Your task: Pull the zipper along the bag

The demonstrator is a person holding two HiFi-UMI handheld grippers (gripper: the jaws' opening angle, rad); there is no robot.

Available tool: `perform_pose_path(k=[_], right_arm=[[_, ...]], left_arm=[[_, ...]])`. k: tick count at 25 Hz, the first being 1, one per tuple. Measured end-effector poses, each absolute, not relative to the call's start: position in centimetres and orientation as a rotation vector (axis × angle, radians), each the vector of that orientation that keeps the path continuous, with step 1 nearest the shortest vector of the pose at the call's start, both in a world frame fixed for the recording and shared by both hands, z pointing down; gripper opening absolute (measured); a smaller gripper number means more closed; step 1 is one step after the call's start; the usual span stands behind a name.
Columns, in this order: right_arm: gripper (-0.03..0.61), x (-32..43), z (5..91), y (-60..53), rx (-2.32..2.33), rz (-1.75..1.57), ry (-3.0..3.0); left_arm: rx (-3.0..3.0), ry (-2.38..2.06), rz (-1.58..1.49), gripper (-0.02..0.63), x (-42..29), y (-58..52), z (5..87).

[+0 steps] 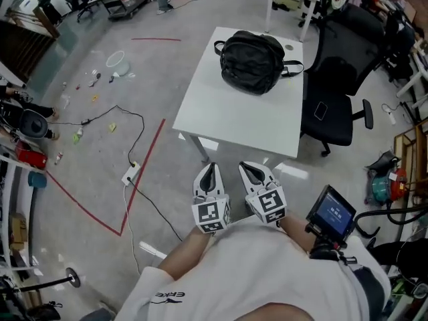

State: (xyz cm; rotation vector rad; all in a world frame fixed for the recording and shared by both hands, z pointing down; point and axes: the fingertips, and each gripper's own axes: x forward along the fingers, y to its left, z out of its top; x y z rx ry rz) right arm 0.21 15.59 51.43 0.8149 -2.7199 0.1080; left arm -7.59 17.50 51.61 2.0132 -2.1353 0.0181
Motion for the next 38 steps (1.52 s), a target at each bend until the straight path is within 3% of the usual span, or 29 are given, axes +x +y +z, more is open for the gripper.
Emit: perform_pose_path(k=[22,38], right_arm=[[0.005,9.5,51.7,-10.2,1.084,0.185,-2.692],[0.005,14.5,54.3,-23.7,1.288,0.243,-2.579]], left_arm=[[2.19,-2.026,0.137,0.003,0.2,-7.9,50.4],[2.257,-1.961,0.267,0.003,2.2,-18.1,50.8]])
